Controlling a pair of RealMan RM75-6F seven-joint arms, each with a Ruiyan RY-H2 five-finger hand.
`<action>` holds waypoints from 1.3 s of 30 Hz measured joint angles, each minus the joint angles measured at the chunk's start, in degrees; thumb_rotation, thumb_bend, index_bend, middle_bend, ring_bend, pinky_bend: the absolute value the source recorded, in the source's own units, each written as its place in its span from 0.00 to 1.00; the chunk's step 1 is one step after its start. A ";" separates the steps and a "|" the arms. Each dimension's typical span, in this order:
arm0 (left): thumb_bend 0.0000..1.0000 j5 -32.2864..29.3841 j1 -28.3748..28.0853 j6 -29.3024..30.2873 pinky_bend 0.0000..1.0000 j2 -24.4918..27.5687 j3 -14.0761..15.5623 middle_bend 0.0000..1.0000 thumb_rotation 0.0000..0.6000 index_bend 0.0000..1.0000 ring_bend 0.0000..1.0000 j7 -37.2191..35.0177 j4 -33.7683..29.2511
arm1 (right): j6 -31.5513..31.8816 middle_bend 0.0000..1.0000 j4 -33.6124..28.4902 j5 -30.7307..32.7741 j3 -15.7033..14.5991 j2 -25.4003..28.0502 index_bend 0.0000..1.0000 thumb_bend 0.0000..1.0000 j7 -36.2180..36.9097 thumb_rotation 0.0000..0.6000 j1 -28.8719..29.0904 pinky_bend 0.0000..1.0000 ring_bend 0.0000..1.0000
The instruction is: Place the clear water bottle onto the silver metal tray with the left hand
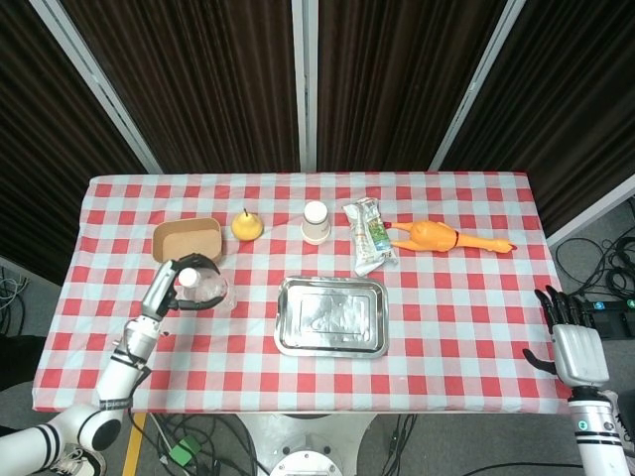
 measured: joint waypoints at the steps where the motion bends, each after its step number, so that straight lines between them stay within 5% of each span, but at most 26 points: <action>1: 0.20 -0.08 -0.58 -0.02 0.49 0.54 -0.89 0.61 1.00 0.59 0.50 0.47 -0.93 | -0.01 0.00 0.01 -0.01 -0.03 0.00 0.00 0.10 0.01 1.00 -0.01 0.00 0.00; 9: 0.21 -4.24 -5.69 -2.10 0.51 4.38 -7.84 0.62 1.00 0.59 0.52 6.74 -7.54 | 0.00 0.00 -0.06 -0.18 -0.11 -0.02 0.00 0.10 -0.08 1.00 0.02 0.00 0.00; 17: 0.22 -7.61 -4.93 -6.28 0.51 1.74 -2.59 0.62 1.00 0.59 0.52 6.80 -2.45 | 0.06 0.00 -0.10 -0.06 0.04 0.12 0.00 0.10 0.20 1.00 0.02 0.00 0.00; 26: 0.23 -5.70 -8.61 -5.03 0.51 3.65 -9.19 0.62 1.00 0.59 0.52 6.61 -3.54 | 0.07 0.00 0.11 0.10 0.08 0.13 0.00 0.10 0.30 1.00 -0.05 0.00 0.00; 33: 0.23 -7.50 -7.05 -8.85 0.51 1.91 -2.01 0.62 1.00 0.59 0.52 5.79 -0.61 | -0.03 0.00 0.29 0.06 0.06 0.14 0.00 0.10 0.63 1.00 -0.02 0.00 0.00; 39: 0.23 -6.13 -8.69 -8.13 0.51 2.36 -4.77 0.62 1.00 0.59 0.52 5.75 -0.42 | 0.16 0.00 0.31 -0.09 0.02 0.17 0.00 0.10 0.69 1.00 -0.09 0.00 0.00</action>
